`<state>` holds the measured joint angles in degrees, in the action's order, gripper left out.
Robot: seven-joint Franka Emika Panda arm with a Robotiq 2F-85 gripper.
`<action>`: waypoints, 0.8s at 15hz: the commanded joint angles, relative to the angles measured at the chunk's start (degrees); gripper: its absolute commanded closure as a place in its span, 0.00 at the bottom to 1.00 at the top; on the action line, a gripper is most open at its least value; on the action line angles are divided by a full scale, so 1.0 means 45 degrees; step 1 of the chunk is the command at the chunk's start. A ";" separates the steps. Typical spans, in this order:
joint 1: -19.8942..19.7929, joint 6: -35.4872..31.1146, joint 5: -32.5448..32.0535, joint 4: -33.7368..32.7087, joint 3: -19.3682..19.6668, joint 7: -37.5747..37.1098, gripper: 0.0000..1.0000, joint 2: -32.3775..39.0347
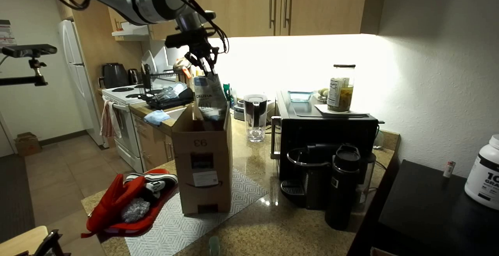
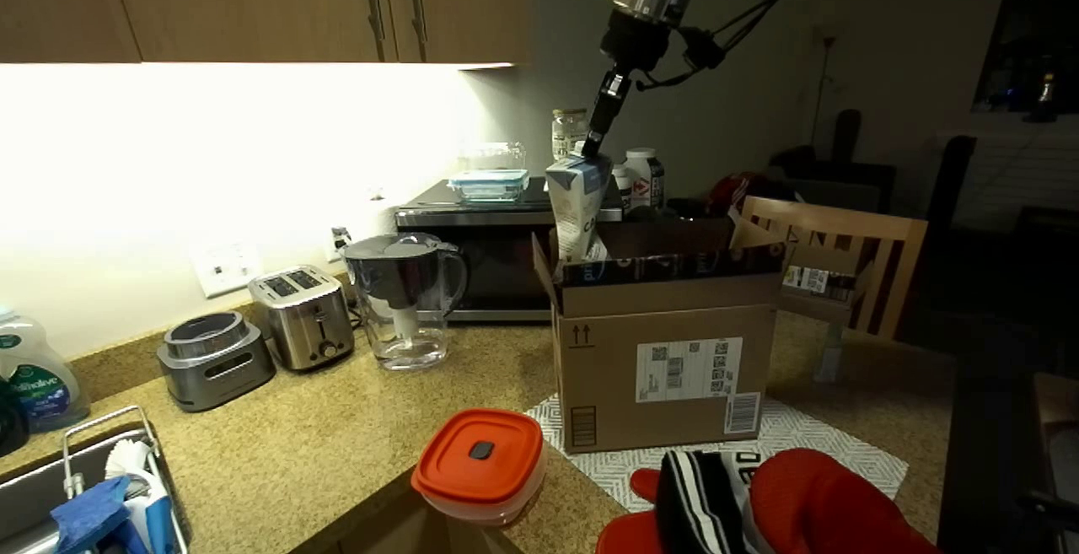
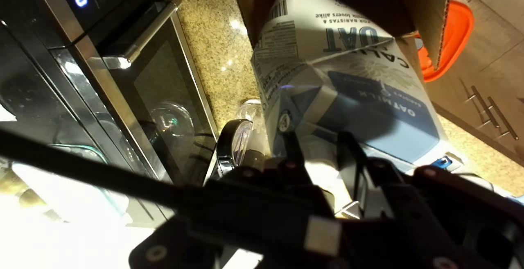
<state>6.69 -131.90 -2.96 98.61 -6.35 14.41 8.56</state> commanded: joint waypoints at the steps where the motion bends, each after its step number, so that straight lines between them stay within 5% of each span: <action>1: -0.0180 0.0375 0.0643 0.0432 0.0004 -0.0448 0.93 -0.0775; 12: -0.0415 0.0853 0.1357 0.0310 0.0568 -0.2898 0.93 -0.1691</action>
<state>5.83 -128.50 1.60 98.60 -4.12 4.86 3.09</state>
